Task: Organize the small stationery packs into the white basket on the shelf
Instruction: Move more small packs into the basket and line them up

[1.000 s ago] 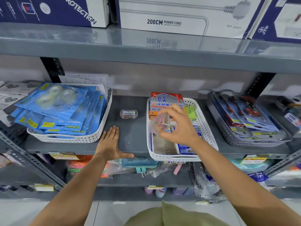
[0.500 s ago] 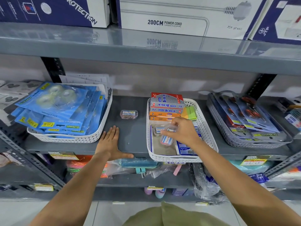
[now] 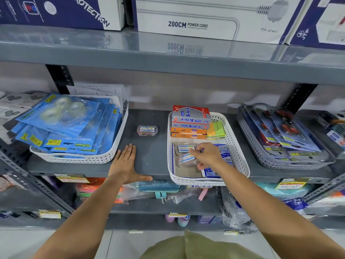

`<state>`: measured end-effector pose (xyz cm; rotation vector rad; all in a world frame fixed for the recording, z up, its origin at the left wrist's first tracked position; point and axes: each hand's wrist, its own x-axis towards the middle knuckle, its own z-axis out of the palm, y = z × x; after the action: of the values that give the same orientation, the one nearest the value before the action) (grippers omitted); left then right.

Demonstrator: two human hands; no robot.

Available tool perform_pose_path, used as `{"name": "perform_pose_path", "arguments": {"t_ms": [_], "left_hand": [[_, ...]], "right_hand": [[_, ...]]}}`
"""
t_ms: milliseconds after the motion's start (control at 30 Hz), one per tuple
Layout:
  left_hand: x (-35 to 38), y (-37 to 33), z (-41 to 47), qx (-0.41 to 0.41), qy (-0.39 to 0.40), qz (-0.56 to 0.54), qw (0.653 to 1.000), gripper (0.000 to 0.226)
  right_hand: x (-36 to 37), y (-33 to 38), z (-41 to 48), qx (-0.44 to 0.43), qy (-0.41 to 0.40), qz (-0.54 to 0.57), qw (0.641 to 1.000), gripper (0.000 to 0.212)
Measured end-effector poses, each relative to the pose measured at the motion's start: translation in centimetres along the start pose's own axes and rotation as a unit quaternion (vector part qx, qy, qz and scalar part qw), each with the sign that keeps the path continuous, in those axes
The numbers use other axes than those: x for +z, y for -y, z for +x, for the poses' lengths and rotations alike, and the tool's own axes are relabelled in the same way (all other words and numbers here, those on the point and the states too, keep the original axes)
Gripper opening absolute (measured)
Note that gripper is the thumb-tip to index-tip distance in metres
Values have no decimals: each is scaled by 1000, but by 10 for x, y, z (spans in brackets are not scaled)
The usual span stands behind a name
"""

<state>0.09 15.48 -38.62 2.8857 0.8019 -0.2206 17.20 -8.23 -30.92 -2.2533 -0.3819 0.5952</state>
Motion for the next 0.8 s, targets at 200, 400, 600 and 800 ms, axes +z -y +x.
{"name": "perform_pose_path", "arguments": {"t_ms": [200,400,600,800], "left_hand": [[1,1,0,1,-6,-1,1000,156],[3,2,1,3,-11,2,1000,154],[4,1,1,2,-11,3,1000,153],[4,1,2,-1,-8,10,1000,152]], "right_hand": [[1,-2,6,-78,38,-186,979,48],[1,-6,10,-197,76,-379,901,45],[6,-5,18,-218,36,-401,889,38],[0,1,24,-213,62,-396,891,44]]}}
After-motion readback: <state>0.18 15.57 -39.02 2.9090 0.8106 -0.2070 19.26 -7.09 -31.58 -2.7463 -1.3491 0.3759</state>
